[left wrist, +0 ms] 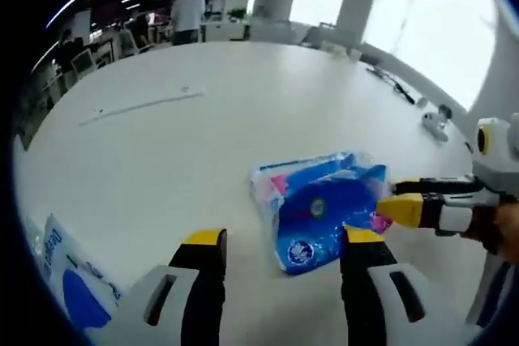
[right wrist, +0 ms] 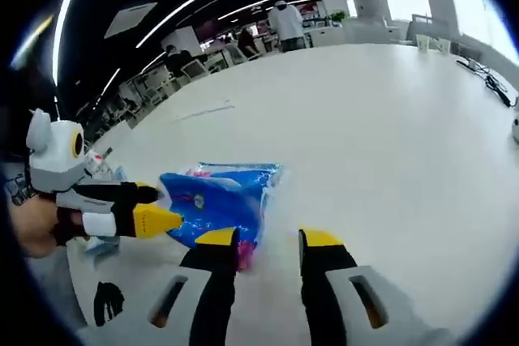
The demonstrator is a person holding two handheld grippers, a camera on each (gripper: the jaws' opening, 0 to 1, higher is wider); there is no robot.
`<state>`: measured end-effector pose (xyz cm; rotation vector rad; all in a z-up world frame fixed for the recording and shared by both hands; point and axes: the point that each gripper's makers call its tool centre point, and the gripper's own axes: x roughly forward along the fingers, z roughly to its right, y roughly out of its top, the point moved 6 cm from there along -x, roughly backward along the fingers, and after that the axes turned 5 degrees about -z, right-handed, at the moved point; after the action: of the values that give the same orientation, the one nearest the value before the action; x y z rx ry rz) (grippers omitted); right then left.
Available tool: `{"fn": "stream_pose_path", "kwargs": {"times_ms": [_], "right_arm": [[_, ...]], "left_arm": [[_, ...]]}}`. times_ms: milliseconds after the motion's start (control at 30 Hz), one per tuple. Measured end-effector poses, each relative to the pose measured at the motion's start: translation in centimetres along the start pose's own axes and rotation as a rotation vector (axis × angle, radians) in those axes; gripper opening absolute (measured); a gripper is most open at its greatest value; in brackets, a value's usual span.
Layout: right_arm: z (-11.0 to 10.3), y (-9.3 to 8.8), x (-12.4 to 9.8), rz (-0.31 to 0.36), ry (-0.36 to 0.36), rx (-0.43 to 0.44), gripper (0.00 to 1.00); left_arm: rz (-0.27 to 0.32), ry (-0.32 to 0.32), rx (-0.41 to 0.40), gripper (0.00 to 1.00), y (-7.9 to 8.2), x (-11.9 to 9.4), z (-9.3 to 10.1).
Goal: Arrange the tabletop items into an orderly group along one side of the table until the central work area is clear of visible clutter.
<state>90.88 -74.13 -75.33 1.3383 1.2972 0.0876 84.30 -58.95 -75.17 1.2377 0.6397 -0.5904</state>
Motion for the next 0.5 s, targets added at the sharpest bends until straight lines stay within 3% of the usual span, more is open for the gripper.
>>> {"fn": "stream_pose_path", "kwargs": {"times_ms": [100,267,500], "right_arm": [[-0.9,1.0,-0.8,0.065,-0.005,-0.017,0.47],[-2.4,3.5,-2.2,0.128,-0.013,-0.04,0.58],[-5.3,6.3,-4.8,0.197,-0.027,-0.055,0.64]], "left_arm": [[0.04,-0.02,-0.01,0.68,0.9,-1.1,0.1],[0.111,-0.033,0.048,0.85,2.9,-3.7,0.5],[0.17,-0.041,0.082,0.91,5.0,-7.4,-1.0]]}}
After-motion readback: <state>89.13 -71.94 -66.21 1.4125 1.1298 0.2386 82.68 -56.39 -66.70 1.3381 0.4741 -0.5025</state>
